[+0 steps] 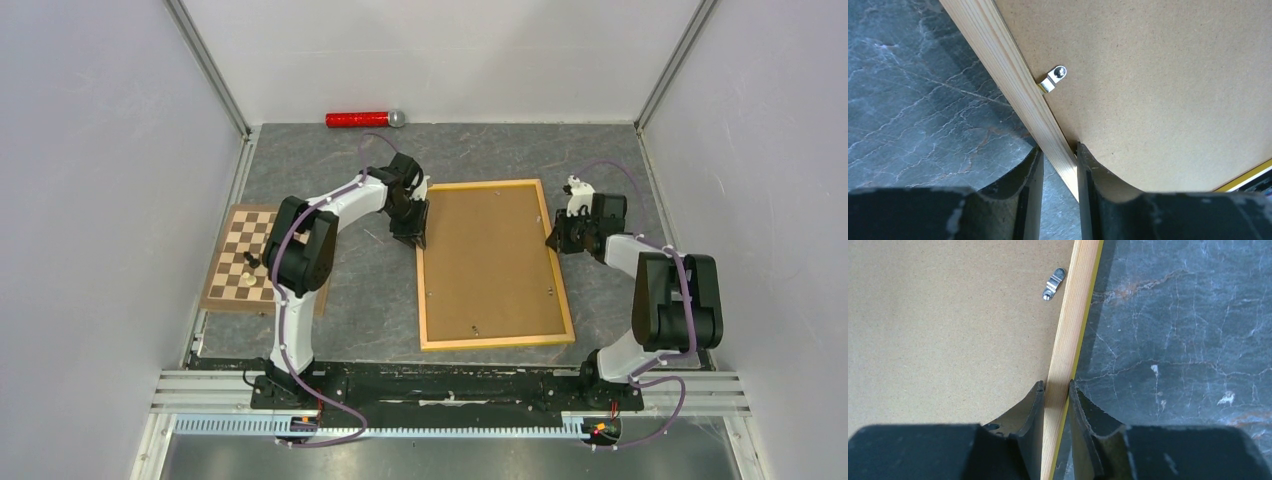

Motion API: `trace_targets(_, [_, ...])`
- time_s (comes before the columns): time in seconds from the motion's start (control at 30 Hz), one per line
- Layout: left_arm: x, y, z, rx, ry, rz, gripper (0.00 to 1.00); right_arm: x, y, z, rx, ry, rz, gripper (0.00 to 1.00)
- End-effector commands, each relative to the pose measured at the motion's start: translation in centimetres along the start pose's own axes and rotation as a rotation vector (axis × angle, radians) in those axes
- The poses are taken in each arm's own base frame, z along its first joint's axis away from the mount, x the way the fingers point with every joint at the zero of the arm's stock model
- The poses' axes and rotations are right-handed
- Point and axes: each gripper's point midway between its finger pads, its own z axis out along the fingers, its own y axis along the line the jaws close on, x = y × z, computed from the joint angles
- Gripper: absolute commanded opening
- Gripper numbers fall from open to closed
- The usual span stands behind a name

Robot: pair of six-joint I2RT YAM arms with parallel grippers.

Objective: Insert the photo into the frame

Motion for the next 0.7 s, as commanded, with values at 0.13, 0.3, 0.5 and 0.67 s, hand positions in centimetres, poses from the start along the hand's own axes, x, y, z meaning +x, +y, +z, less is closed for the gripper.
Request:
trace_targets(0.13, [0.0,1.0,-1.8,-0.014,-0.024,-0.021,0.08,-2.2,1.2,-0.9,-0.004,-0.074,-0.029,0.12])
trace_targets(0.3, [-0.4,2.7,-2.3,-0.031,-0.049,-0.026,0.02,-3.2,1.7,-0.9,-0.016,-0.083,-0.045,0.37])
trace_targets(0.5, [0.4,3.9,-2.5,-0.077,-0.043,0.041,0.02,-4.9,2.2,-0.8,-0.010,-0.106,-0.060,0.59])
trace_targets(0.67, [1.2,4.0,-2.4,-0.076,-0.041,0.045,0.02,-6.3,2.3,0.0,-0.003,-0.118,-0.039,0.62])
